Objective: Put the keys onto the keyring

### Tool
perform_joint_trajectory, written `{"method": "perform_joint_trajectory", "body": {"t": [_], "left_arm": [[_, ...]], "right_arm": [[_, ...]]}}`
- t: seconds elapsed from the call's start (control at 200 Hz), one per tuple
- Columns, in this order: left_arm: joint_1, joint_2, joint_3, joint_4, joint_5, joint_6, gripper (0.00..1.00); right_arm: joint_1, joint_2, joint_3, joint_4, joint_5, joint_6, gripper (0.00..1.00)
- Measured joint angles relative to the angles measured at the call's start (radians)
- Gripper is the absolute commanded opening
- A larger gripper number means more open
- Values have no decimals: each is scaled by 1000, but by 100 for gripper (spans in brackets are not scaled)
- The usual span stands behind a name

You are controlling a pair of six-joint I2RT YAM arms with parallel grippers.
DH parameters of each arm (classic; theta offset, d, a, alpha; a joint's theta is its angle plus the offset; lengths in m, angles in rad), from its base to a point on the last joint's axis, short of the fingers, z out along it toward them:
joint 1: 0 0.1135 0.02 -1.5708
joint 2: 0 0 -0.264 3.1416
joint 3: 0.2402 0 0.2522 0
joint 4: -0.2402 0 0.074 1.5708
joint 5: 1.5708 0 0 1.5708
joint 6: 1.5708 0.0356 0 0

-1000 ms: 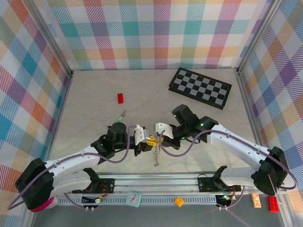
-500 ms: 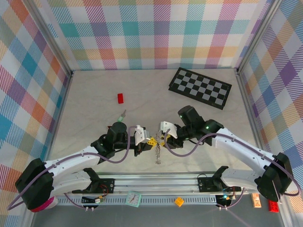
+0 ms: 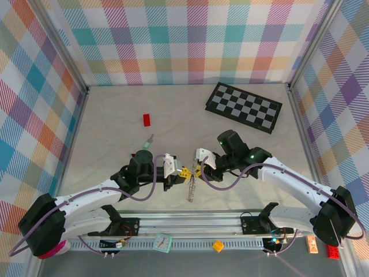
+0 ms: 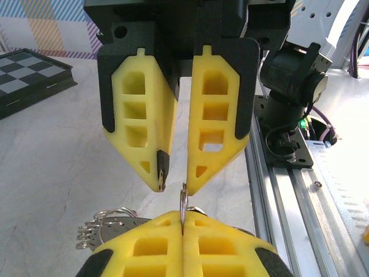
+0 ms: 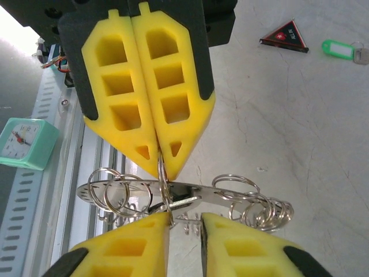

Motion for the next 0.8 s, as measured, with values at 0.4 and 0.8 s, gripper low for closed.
{"method": "perform_joint_trajectory", "body": {"t": [0.4, 0.8], "left_arm": [[0, 0, -29, 73, -2, -27, 0], [0, -1, -66, 201, -9, -76, 0]], "right_arm": [[0, 23, 0, -1, -29, 4, 0], [-8, 15, -29, 42, -36, 55, 37]]}}
